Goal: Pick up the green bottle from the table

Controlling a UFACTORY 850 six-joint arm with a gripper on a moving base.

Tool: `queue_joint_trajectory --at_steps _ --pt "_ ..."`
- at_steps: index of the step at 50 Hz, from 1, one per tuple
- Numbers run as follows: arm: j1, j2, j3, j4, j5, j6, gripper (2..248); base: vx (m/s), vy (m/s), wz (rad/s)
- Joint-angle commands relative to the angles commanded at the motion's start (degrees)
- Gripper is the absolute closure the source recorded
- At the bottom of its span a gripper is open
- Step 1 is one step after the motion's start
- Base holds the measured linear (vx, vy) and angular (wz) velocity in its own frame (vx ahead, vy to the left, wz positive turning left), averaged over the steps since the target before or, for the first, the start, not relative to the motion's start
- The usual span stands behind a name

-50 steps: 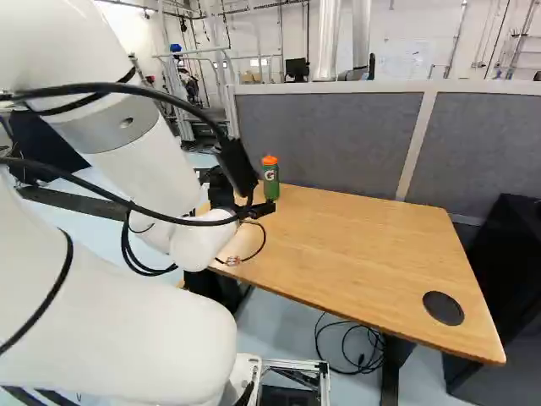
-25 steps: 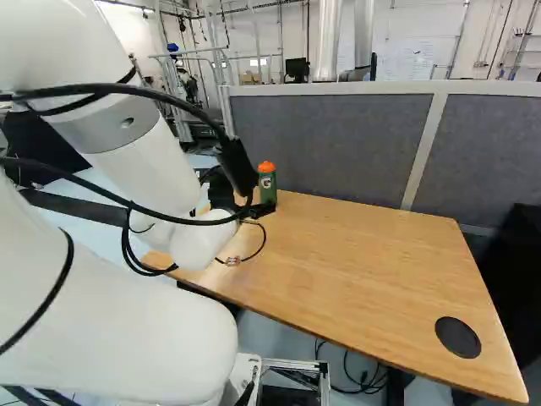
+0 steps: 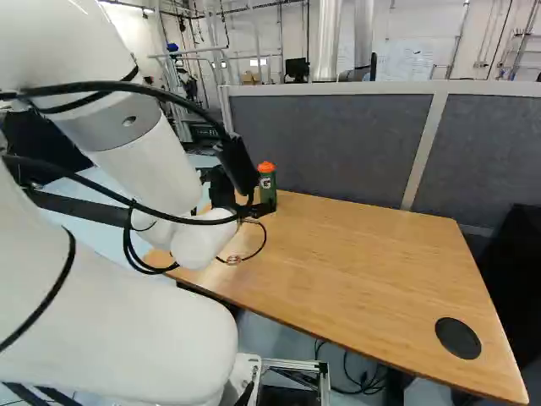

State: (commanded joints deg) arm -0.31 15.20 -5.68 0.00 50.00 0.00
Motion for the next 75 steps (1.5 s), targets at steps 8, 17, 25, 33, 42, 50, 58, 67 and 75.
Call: queue_joint_trajectory --at_steps 8,17,25,33,42,50,58,67,75 --pt "0.00 -1.15 -0.99 0.00 0.00 0.00 3 0.000 0.000 0.000" --pt "-0.16 -3.74 -3.25 0.00 0.00 0.00 3 0.000 0.000 0.000" --pt "-0.53 -6.45 -5.69 0.00 0.00 0.00 3 0.000 0.000 0.000" --pt "-0.94 -9.12 -8.18 0.00 0.00 0.00 3 0.000 0.000 0.000" --pt "-1.44 -12.11 -11.07 0.00 0.00 0.00 3 0.000 0.000 0.000" --pt "-1.90 -14.52 -13.46 0.00 0.00 0.00 3 0.000 0.000 0.000" --pt "-2.36 -16.96 -15.96 0.00 -0.16 0.00 3 0.000 0.000 0.000" --pt "-2.84 -19.60 -18.73 0.00 -1.06 0.00 3 0.000 0.000 0.000" --pt "-3.25 -21.90 -21.21 0.00 -2.57 0.00 3 0.000 0.000 0.000"
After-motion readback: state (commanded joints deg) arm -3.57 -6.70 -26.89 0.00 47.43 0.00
